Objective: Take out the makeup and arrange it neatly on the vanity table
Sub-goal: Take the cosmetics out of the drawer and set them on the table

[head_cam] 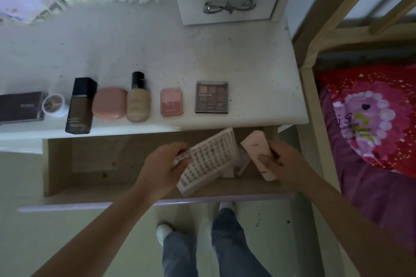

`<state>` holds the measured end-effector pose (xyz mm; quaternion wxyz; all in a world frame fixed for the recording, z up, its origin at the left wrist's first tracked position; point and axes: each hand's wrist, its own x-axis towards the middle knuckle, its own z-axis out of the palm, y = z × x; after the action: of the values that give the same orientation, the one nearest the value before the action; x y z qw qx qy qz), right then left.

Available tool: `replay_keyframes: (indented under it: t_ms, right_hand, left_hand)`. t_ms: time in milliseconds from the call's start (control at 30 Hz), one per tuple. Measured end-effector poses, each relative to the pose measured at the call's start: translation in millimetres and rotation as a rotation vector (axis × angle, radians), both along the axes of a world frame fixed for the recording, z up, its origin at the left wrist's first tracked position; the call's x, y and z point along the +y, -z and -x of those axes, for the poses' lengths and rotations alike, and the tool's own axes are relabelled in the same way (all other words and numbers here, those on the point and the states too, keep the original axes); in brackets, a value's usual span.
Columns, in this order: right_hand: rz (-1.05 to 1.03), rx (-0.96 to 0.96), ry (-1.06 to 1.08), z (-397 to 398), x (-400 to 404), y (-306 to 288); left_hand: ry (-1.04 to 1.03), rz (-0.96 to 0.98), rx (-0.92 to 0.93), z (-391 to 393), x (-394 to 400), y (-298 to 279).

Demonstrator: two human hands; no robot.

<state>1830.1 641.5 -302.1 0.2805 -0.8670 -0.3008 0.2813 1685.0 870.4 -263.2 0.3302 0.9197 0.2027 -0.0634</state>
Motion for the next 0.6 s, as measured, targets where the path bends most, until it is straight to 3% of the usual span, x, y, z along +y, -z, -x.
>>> replay_keyframes:
  t_ms: [167,467,600]
  right_hand:
    - [-0.208,-0.029,0.241,-36,-15,-53]
    - [-0.185,0.008,0.488,-89,-27,-53]
    - [-0.129,0.036,0.478,-98,-20,-43]
  left_hand:
    - [-0.138,0.222,-0.131,-67,-15,-34]
    - [0.184,0.107,-0.02,-210,-36,-22]
    - [0.304,-0.088,0.156,-231,-34,-4]
